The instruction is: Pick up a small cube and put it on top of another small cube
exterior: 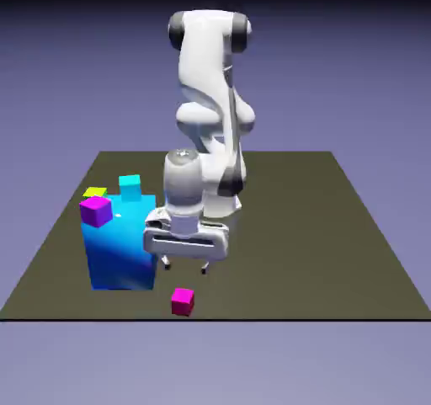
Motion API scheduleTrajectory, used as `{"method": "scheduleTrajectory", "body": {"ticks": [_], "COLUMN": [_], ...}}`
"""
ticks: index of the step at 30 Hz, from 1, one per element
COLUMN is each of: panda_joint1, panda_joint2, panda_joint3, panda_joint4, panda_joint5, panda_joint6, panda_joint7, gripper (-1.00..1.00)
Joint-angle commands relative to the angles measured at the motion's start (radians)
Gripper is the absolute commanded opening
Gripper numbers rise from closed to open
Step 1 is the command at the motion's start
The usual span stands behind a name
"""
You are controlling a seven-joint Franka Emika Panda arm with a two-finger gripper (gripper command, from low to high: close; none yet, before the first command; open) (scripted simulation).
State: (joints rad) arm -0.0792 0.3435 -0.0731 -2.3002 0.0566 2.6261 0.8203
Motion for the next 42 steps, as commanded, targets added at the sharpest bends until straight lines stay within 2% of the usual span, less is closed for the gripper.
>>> {"method": "scheduleTrajectory", "body": {"ticks": [1, 7, 8, 14, 18, 24, 42], "panda_joint1": [-0.002, -0.019, -0.019, -0.007, -0.147, -0.329, -0.602], "panda_joint2": [0.016, 0.191, 0.191, 0.014, -0.044, -0.257, -0.833], "panda_joint3": [-0.001, 0.021, 0.021, -0.005, -0.085, -0.103, 0.035], "panda_joint4": [0.009, 0.042, 0.042, 0.013, 0.106, 0.101, -0.150], "panda_joint5": [0.001, 0.022, 0.022, 0.005, 0.104, 0.138, 0.007], "panda_joint6": [-0.007, 0.135, 0.135, -0.005, 0.039, -0.084, -0.610], "panda_joint7": [0.001, -0.014, -0.014, -0.006, -0.180, -0.080, 0.688], "gripper": [0.00, 0.00, -1.00, -1.00, -1.00, -1.00, -1.00]}}
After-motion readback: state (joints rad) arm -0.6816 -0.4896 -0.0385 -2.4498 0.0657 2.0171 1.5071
